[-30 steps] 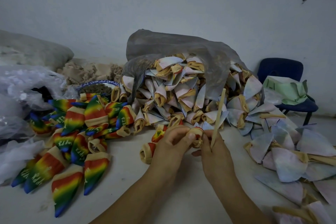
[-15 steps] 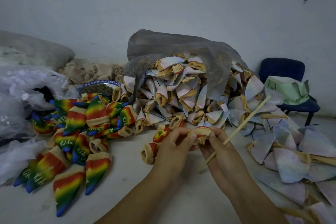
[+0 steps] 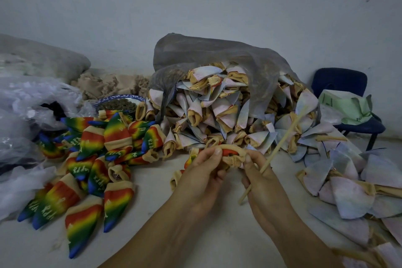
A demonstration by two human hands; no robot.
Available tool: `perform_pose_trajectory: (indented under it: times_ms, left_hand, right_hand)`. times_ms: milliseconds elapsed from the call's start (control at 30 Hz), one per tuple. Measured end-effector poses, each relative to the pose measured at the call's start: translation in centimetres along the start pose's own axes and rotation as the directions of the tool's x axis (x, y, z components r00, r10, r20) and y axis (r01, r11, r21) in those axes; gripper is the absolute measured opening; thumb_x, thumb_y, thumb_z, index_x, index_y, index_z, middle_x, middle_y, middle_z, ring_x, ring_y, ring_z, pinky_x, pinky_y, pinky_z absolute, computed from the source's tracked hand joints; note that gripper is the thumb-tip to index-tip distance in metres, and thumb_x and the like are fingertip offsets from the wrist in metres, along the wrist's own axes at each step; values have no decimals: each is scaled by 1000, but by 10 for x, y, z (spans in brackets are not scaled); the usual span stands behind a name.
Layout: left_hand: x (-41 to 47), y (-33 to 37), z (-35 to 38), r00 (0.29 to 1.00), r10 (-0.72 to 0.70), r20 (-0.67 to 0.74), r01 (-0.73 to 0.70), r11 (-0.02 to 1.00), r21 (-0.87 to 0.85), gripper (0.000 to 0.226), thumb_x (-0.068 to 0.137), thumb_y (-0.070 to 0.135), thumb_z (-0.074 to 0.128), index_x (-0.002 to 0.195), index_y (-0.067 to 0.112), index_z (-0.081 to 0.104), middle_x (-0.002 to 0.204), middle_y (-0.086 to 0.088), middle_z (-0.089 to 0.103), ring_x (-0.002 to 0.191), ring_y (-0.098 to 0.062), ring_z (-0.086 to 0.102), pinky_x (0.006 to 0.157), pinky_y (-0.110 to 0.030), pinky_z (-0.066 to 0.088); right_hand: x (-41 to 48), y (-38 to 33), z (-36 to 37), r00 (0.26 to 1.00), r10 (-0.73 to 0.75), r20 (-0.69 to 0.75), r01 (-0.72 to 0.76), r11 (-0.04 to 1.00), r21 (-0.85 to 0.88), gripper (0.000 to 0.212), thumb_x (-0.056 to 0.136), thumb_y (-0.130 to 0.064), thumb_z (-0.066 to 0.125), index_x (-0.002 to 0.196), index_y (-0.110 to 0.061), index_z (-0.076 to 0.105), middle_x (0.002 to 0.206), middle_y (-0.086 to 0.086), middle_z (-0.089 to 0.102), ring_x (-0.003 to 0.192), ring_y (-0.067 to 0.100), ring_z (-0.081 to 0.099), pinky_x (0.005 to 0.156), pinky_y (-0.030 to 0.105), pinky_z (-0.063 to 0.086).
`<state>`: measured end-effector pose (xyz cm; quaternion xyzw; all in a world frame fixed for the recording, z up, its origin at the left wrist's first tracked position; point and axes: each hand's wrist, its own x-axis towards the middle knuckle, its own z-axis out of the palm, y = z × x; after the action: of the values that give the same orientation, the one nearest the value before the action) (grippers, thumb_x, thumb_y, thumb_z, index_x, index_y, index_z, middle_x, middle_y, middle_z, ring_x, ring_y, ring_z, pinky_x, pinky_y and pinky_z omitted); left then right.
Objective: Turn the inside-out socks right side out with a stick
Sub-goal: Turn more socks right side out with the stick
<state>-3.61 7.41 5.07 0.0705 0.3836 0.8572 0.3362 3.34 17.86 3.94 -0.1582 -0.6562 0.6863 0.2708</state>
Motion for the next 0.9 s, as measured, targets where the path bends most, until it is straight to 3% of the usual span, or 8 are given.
perform_pose_trajectory:
  times_ms: [100, 233, 300, 433, 533, 700, 800, 900]
  left_hand:
    - [1, 2, 0, 996, -59, 62, 67, 987, -143, 17, 77, 14, 65, 89, 4, 72, 84, -12, 67, 63, -11, 57, 44, -16, 42]
    - [1, 5, -3, 986, -94, 137, 126, 962, -243, 22, 83, 13, 61, 100, 0, 66, 82, -15, 63, 57, -13, 52, 38, -17, 39]
    - [1, 6, -5, 984, -88, 155, 122, 966, -227, 21, 82, 12, 60, 95, 3, 74, 77, -13, 64, 53, -13, 53, 37, -18, 38]
    - [2, 7, -8, 993, -37, 116, 42, 998, -38, 28, 85, 15, 61, 109, 7, 73, 89, -11, 71, 63, -13, 63, 43, -19, 41]
    - [1, 8, -9, 990, 20, 138, -42, 986, 163, 28, 83, 20, 65, 108, 15, 76, 96, -6, 74, 68, -9, 61, 53, -18, 46]
    - [-5, 10, -9, 980, 66, 188, -162, 814, 558, 28, 74, 43, 71, 101, 37, 76, 88, 17, 71, 67, 5, 58, 63, -14, 46]
    - [-6, 6, -9, 978, 85, 192, -190, 743, 641, 13, 81, 43, 70, 94, 42, 73, 81, 21, 68, 69, 8, 58, 62, -10, 45]
    - [-4, 3, -12, 975, 101, 199, -211, 711, 671, 8, 91, 37, 65, 91, 41, 72, 77, 21, 66, 68, 10, 56, 60, -8, 43]
  right_hand:
    - [-2, 2, 3, 1000, 6, 23, -6, 1000, 0, 22, 99, -25, 44, 94, -24, 65, 81, 4, 47, 64, 7, 39, 63, 22, 35]
    - [-5, 4, 7, 997, 19, 73, -17, 999, -28, 24, 99, -28, 45, 90, -30, 66, 63, -10, 45, 64, 11, 36, 59, 24, 36]
    - [-6, 4, 9, 996, 21, 92, -19, 999, -27, 24, 99, -26, 44, 92, -27, 66, 61, -13, 47, 63, 9, 37, 61, 25, 36]
    - [-6, 1, 5, 993, 59, 105, -66, 996, 65, 24, 101, -20, 40, 91, -19, 62, 60, -9, 44, 56, 5, 35, 56, 24, 31]
    - [-4, -1, -3, 993, 73, 93, -85, 988, 126, 21, 101, -17, 40, 96, -10, 59, 62, -3, 40, 52, 4, 32, 46, 20, 27]
    - [-2, -1, -7, 995, 92, 48, -95, 993, 63, 22, 101, -20, 39, 99, -8, 58, 63, -1, 41, 49, 4, 34, 44, 19, 29]
    - [-2, -1, -8, 995, 94, 37, -95, 995, 15, 23, 101, -27, 38, 103, -12, 57, 65, -5, 50, 48, 0, 45, 44, 16, 38]
    - [-3, 1, -6, 997, 70, 28, -68, 994, -80, 24, 101, -30, 39, 108, -13, 55, 70, -3, 47, 50, 0, 45, 48, 16, 39]
